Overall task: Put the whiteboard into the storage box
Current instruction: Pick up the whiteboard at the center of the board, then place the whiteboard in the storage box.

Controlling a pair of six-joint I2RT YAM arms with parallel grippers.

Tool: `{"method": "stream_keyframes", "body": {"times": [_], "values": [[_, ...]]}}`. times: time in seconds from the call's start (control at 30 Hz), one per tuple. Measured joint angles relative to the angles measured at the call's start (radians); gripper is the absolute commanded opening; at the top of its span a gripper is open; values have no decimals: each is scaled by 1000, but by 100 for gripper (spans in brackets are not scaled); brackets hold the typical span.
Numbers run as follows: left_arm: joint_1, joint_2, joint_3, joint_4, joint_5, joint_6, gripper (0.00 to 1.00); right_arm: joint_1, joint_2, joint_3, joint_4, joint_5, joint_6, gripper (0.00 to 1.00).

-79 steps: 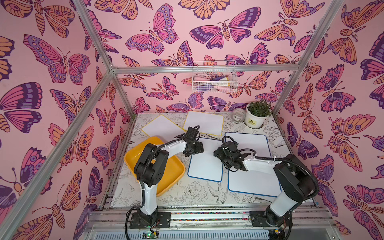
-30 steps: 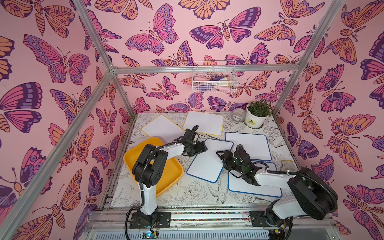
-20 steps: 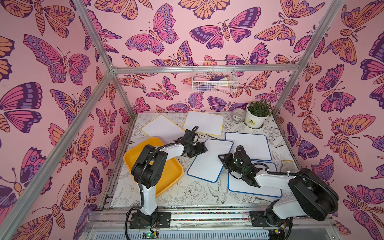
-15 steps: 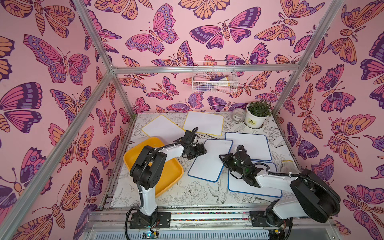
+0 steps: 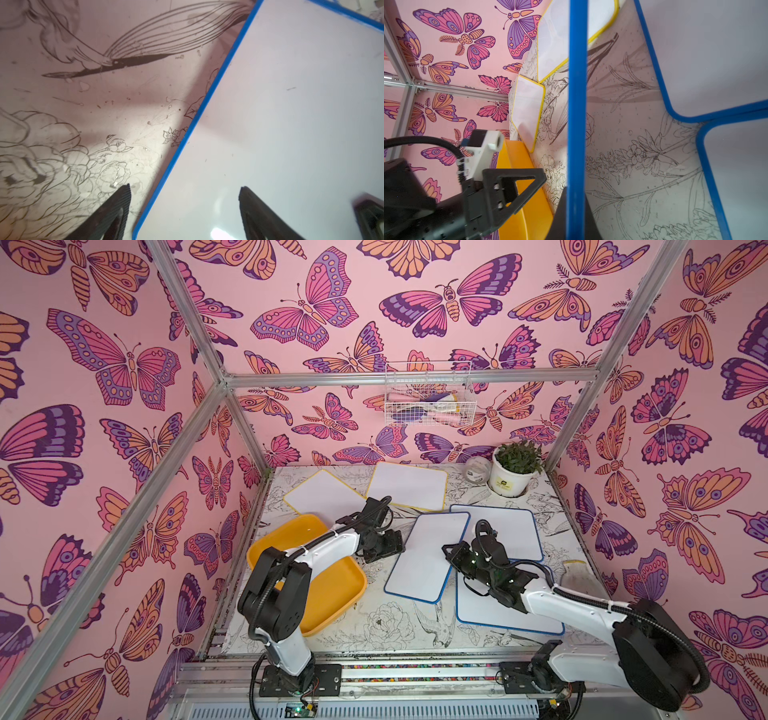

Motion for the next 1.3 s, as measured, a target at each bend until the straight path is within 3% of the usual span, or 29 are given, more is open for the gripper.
{"method": "stream_keyframes", "body": {"times": [0.3, 0.5, 0.87, 1.3], "values": [[10, -188, 60, -151, -116, 99, 84, 0, -37, 272, -265, 7, -252, 0], [131, -290, 60, -262, -146, 143, 84, 3, 19, 462, -327, -62, -349, 0], [390, -499, 59, -431, -201, 191, 80, 122, 343, 801, -371, -232, -410, 0], [557, -534, 70, -494, -310, 214, 82, 258, 750, 1114, -403, -378, -403, 0]]}}
